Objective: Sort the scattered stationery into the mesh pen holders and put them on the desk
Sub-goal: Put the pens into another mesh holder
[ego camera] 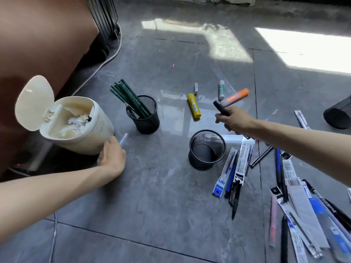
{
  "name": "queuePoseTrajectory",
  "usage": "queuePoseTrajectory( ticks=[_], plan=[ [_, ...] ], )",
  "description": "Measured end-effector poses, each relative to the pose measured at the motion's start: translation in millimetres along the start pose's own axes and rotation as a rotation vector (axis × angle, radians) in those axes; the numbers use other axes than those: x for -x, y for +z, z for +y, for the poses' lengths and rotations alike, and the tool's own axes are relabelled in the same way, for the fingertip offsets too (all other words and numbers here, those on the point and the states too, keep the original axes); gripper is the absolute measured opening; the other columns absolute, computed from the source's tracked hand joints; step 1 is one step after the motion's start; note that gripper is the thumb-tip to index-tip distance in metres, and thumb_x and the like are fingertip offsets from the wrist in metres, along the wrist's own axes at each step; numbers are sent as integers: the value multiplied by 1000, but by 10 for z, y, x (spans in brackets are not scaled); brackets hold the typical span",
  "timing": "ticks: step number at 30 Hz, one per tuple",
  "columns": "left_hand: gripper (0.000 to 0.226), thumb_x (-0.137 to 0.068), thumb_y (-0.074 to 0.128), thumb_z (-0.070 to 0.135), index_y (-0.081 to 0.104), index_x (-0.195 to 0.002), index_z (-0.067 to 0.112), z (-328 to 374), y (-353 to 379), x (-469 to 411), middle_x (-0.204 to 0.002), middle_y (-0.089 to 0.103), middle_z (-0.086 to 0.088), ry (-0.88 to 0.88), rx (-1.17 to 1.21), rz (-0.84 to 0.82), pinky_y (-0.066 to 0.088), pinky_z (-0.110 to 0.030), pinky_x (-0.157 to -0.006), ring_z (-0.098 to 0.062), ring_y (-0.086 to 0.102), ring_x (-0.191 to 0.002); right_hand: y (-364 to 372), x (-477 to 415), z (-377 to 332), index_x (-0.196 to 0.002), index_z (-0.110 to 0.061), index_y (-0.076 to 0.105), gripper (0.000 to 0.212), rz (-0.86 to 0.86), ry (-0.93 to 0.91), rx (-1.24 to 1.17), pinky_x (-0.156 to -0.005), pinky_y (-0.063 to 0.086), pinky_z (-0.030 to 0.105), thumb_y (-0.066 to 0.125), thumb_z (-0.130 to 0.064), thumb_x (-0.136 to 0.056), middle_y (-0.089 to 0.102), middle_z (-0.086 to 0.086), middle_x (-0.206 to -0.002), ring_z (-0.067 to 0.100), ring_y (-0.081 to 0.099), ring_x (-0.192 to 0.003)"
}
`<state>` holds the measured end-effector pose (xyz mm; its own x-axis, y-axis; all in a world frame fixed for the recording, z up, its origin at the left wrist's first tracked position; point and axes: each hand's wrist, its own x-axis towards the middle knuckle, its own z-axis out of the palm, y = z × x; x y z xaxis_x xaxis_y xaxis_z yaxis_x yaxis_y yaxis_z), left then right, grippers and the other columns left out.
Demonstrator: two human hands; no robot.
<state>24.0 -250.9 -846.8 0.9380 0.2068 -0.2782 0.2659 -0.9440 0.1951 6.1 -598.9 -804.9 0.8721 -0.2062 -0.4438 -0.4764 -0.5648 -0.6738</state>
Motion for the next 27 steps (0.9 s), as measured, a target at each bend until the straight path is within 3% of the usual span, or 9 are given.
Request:
queuePoseTrajectory(
  ticks=[3, 6, 11, 19, 21, 24, 27],
  plan=[
    [38, -89, 49, 4, 35, -124, 1, -165, 40, 41, -139, 44, -18, -56, 0, -54, 39, -46, -95, -43, 47, -119, -27, 108, -36, -85, -10, 63, 24, 2, 6, -31, -42, 26, 22, 51, -28, -96, 44, 9, -55, 17, 34, -46],
    [35, -92, 47, 5, 34, -124, 1, -273, 98, 76, -131, 49, -26, -148, 14, -95, 39, -46, -94, -45, 49, -117, -35, 217, -81, -85, -7, 63, 23, -14, 29, -69, -41, 22, 20, 54, -26, -95, 42, 9, -55, 17, 32, -47],
    [34, -88, 50, 4, 29, -114, 2, -301, 33, 164, -124, 53, -24, -86, 66, 11, 42, -46, -82, -47, 54, -105, -19, 327, -149, -86, -6, 63, 20, -40, 40, -96, -38, 21, 19, 55, -22, -95, 41, 8, -54, 16, 31, -46],
    [39, -98, 35, 7, 26, -135, -2, -466, 63, 140, -129, 49, -28, -204, -32, -60, 38, -44, -96, -44, 49, -118, 52, 404, -141, -91, 1, 65, 16, -41, 66, -99, -35, 24, 16, 57, -13, -92, 46, 11, -55, 13, 32, -37],
    [35, -99, 27, 6, 32, -132, -2, -503, -16, 150, -129, 50, -24, -104, -201, -89, 40, -42, -95, -40, 51, -118, 54, 425, -143, -88, 1, 64, 23, -53, 62, -145, -35, 24, 17, 57, -20, -94, 46, 10, -54, 13, 32, -36],
    [25, -99, 28, 7, 43, -118, 5, -527, -128, 227, -122, 53, -14, 245, -555, -116, 47, -39, -84, -30, 59, -110, 44, 479, -183, -89, -2, 63, 32, -63, 58, -226, -35, 24, 18, 51, -31, -97, 44, 8, -54, 13, 32, -40],
    [18, -98, 37, 17, 45, -113, 10, -496, -161, 259, -118, 54, -10, 470, -691, -196, 46, -38, -78, -27, 59, -105, 30, 527, -232, -94, -4, 61, 34, -59, 67, -291, -35, 24, 18, 45, -33, -99, 46, 8, -54, 10, 32, -36]
  ],
)
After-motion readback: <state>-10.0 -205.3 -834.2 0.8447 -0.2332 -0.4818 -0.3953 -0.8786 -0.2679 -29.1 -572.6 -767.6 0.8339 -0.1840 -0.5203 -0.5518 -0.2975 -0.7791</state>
